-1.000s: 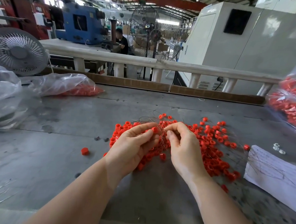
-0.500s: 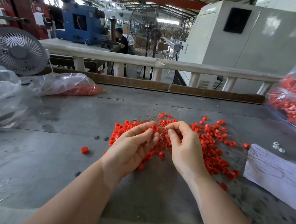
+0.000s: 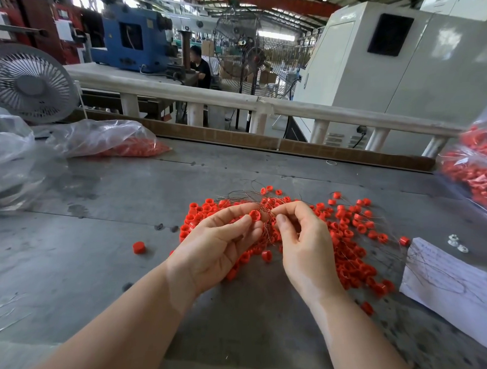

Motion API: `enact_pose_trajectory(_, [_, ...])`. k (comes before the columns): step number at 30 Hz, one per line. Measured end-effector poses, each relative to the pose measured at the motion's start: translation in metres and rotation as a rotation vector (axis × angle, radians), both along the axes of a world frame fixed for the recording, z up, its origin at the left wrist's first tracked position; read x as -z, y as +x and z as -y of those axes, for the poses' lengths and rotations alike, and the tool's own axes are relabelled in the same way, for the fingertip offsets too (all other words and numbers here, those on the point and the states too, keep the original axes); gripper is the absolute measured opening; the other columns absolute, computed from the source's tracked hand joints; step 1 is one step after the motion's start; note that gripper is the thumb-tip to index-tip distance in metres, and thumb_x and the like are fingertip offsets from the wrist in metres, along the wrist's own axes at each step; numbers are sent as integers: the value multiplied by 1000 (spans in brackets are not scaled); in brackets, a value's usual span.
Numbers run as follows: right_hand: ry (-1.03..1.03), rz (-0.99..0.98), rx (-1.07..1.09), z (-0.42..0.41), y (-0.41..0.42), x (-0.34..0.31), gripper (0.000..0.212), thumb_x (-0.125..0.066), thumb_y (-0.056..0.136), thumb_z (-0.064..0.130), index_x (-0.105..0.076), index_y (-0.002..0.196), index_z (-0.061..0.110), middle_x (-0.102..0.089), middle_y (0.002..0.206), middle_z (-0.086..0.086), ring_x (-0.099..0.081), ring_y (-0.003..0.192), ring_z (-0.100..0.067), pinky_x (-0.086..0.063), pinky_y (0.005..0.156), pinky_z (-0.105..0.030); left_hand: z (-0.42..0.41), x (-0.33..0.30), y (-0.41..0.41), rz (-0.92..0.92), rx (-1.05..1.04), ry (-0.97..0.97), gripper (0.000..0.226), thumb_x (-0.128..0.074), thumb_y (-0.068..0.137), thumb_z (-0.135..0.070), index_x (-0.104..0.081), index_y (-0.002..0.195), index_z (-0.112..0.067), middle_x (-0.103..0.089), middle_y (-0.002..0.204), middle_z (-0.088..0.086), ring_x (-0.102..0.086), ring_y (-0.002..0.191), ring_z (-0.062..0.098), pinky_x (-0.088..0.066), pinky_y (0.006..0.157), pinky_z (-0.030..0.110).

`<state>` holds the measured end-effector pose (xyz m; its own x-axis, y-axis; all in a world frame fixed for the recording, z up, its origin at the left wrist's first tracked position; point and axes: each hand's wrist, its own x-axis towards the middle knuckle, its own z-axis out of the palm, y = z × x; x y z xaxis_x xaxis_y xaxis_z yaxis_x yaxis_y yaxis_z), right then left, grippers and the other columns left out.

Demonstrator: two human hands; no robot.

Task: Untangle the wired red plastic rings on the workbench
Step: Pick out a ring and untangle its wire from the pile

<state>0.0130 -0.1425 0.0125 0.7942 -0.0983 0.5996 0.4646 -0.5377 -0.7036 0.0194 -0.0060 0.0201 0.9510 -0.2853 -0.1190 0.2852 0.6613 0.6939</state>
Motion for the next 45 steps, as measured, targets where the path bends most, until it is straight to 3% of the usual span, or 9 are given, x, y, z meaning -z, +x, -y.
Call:
enact_pose_trajectory(9, [4,-22,-4,0,-1,0,21,-55,91,3,-59,84,22,-60,77,16,-57,78,2,-40,68,-7,-1,1,1,27,12,0,23,-59,68,1,-76,80,-7,-69,75,9,-70,68,14,-58,63,21])
enact_pose_trajectory(17, [7,-18,-28,-2,-3,-2,21,-56,91,3,-60,84,22,-62,77,16,-58,81,2,-41,69,-7,-2,2,2,65,9,4,24,-59,67,3,-77,78,-8,-71,81,11,-71,77,16,-57,62,21])
enact_pose_trajectory(29, [4,-31,-35,-2,-4,-2,20,-56,91,4,-61,84,22,-62,77,16,-58,81,2,-40,68,-5,-3,2,1,64,28,11,24,-59,67,4,-76,77,-9,-72,83,11,-72,78,18,-58,60,23])
enact_pose_trajectory(45, [-43,-21,-30,-3,-7,-1,21,-57,90,4,-60,84,24,-62,78,15,-57,75,-2,-42,68,-12,-2,2,-1,85,-3,52,25,-60,64,3,-77,71,-13,-73,79,7,-72,75,15,-58,63,22])
